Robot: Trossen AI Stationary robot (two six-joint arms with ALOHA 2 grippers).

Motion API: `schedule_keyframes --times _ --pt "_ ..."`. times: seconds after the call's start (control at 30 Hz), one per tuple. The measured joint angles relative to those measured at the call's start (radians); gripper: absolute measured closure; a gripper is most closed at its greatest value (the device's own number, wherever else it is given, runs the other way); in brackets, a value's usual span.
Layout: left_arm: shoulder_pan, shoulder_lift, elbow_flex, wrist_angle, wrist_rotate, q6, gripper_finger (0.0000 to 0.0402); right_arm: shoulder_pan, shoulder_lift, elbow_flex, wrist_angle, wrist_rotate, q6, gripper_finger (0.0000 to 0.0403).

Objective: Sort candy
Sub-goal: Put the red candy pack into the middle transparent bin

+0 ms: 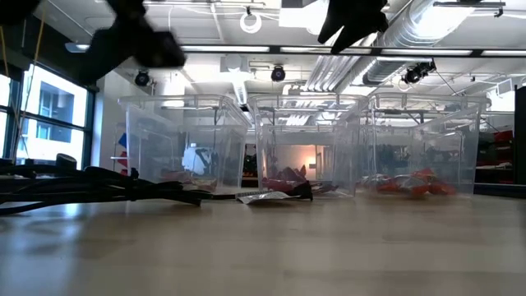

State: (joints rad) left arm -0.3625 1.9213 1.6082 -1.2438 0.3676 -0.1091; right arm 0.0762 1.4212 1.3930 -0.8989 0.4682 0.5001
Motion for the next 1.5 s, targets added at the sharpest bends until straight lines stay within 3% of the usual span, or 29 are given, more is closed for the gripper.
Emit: schedule_keyframes --times 0.43,0.67,1.03,1.27,1.5 --pt "-0.077 0.265 -0.023 -0.124 0.245 -0.203 0.0163 0.005 0.0 -0.001 -0.003 0.028 -0.001 0.0155" --pt "-0.124 0.286 -0.023 -0.111 0.248 -0.328 0.0163 0.005 0.0 -0.001 -0.01 0.033 -0.008 0.0155" --pt "-0.172 0.286 -0.023 0.045 0.238 -0.477 0.0163 0.005 0.0 -0.001 -0.03 0.044 -0.03 0.0155" --pt "-0.191 0.291 -0.023 0.059 0.168 -0.516 0.0163 0.005 0.0 -0.001 -0.04 0.043 -0.03 0.0155" --pt "-0.206 0.291 -0.023 0.057 0.17 -0.545 0.0163 0.005 0.0 -0.001 -0.041 0.042 -0.034 0.0155"
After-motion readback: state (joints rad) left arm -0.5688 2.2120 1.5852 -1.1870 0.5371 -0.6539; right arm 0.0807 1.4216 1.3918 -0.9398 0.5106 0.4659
